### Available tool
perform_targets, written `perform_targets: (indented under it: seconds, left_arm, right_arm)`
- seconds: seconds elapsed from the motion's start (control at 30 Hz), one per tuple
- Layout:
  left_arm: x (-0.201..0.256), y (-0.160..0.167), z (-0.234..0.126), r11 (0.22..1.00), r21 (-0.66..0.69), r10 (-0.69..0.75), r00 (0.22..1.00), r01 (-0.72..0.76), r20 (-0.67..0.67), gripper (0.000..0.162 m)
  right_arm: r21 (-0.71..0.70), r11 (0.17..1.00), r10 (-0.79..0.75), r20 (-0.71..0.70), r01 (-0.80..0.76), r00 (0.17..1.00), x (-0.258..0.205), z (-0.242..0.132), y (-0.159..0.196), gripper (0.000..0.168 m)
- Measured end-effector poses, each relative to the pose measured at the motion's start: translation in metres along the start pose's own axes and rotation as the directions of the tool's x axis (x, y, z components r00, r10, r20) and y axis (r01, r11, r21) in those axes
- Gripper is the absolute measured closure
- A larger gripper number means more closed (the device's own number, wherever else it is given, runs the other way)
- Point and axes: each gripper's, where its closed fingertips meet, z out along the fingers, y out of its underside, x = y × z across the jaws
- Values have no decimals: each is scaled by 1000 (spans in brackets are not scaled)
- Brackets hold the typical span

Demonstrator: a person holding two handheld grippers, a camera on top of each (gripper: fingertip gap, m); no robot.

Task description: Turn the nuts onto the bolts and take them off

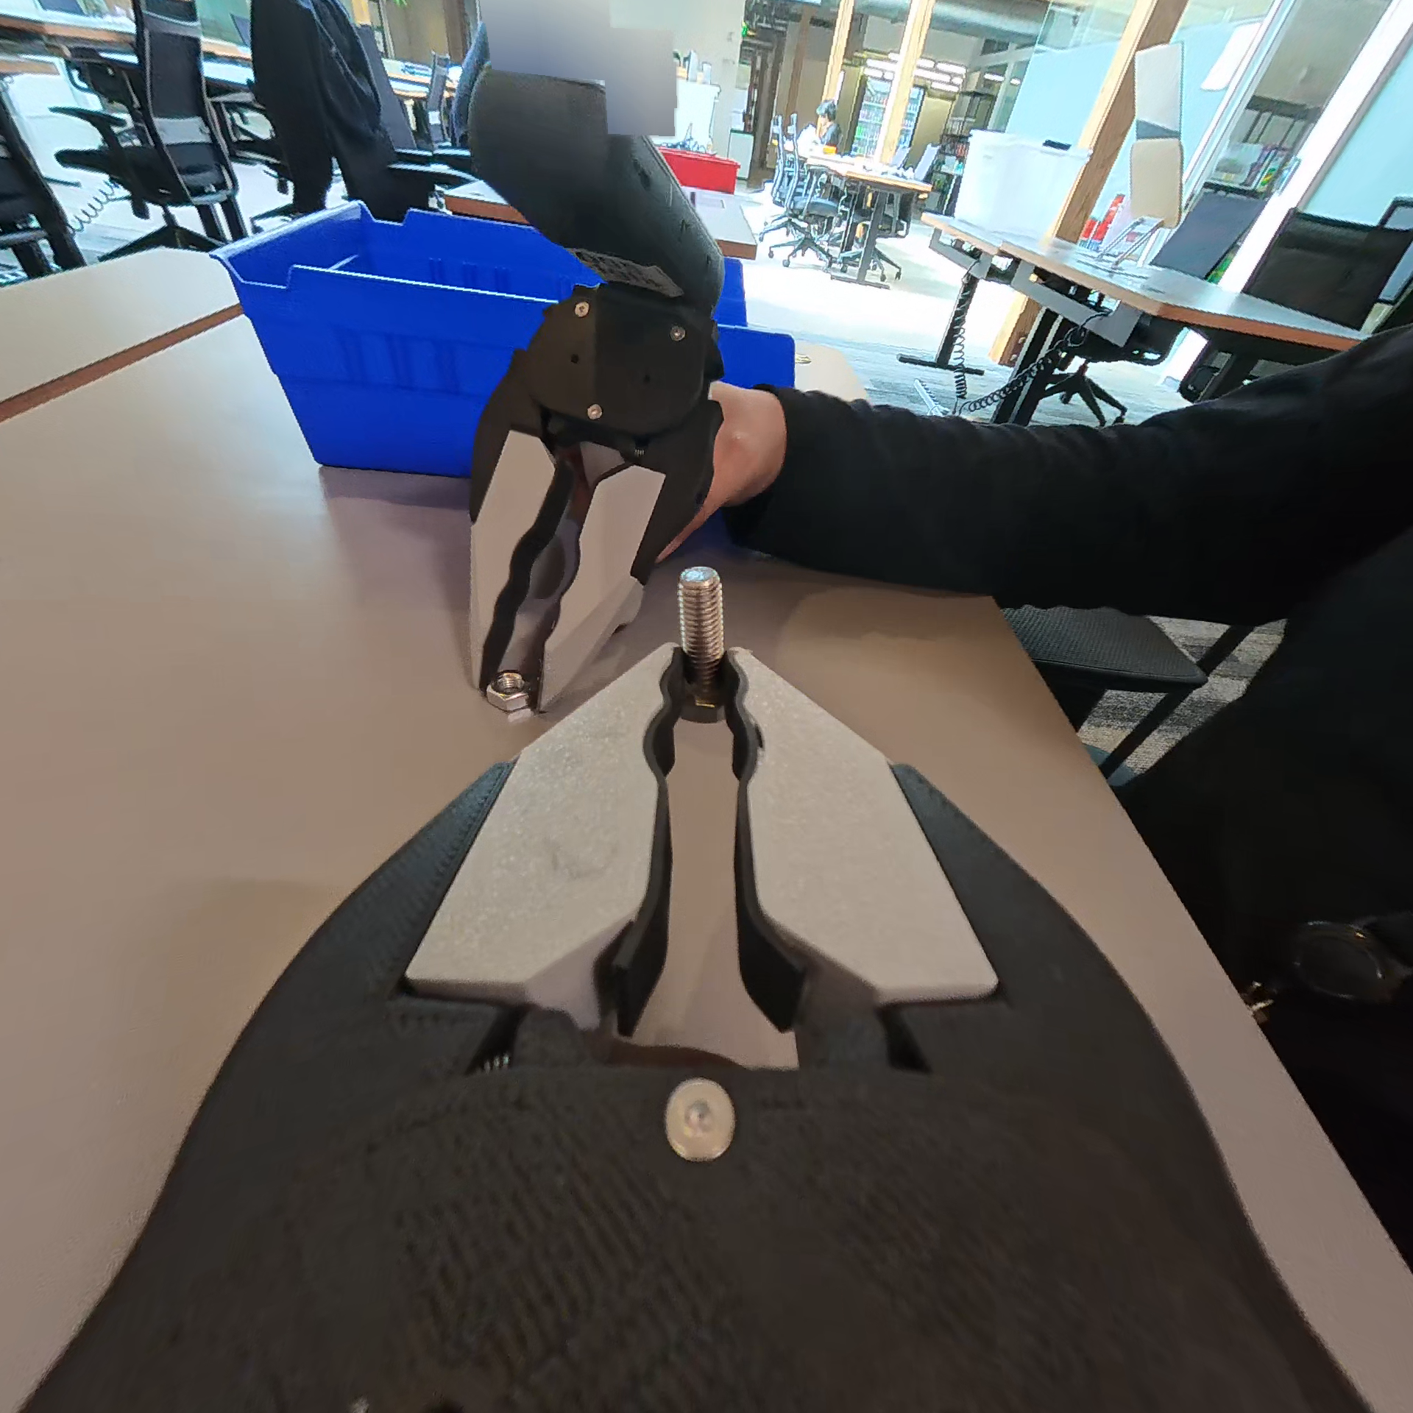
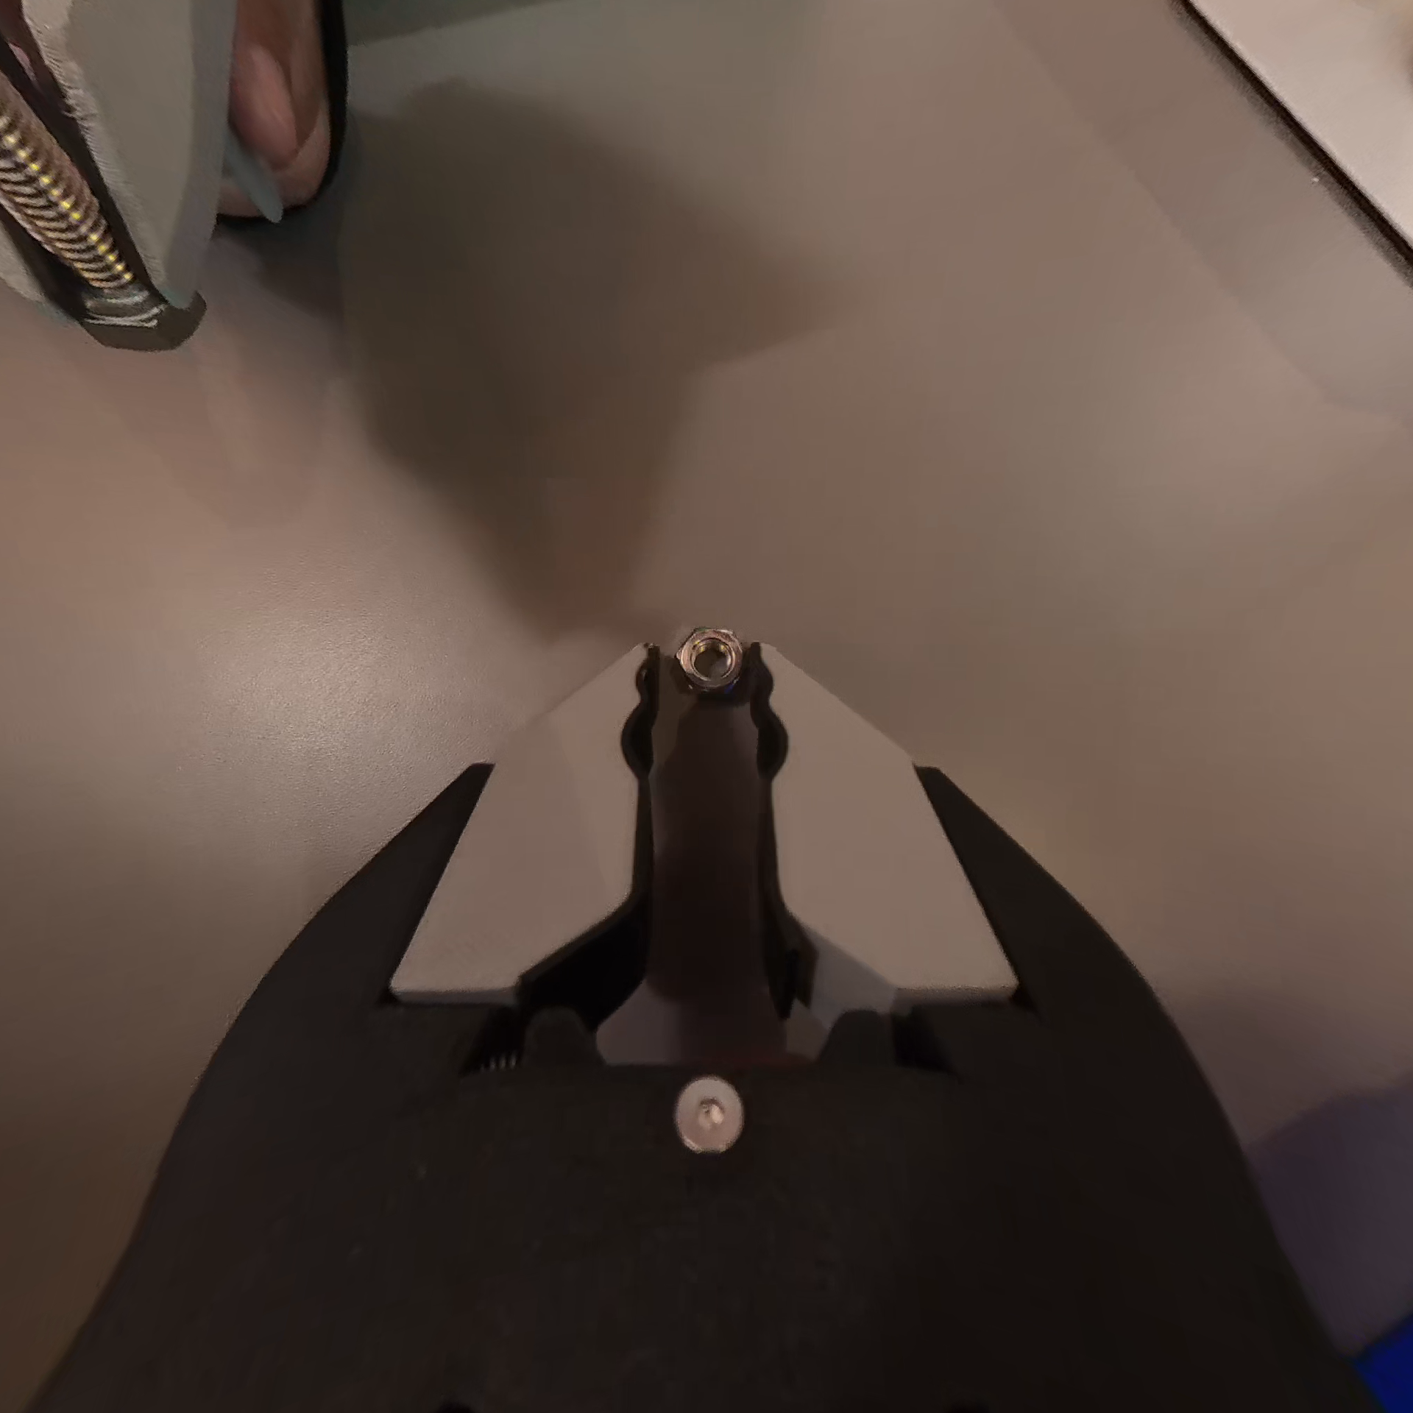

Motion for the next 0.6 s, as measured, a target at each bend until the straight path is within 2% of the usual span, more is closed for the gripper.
perform_targets:
  seconds: [0.2, 0.4, 0.6]
  left_arm:
    - [0, 1, 1, 1000, -6, -1, 1000, 1, 4, 155]
    - [-4, 2, 1, 1000, -12, -18, 1000, 18, 23, 155]
    - [-14, 4, 0, 999, -31, 23, 995, -20, 95, 155]
  right_arm:
    - [10, 1000, -12, 55, 12, 998, -10, 1, -1, 152]
    - [9, 1000, -14, 32, 14, 999, -9, 2, -3, 152]
    - [138, 990, -24, 91, 11, 996, -25, -15, -31, 152]
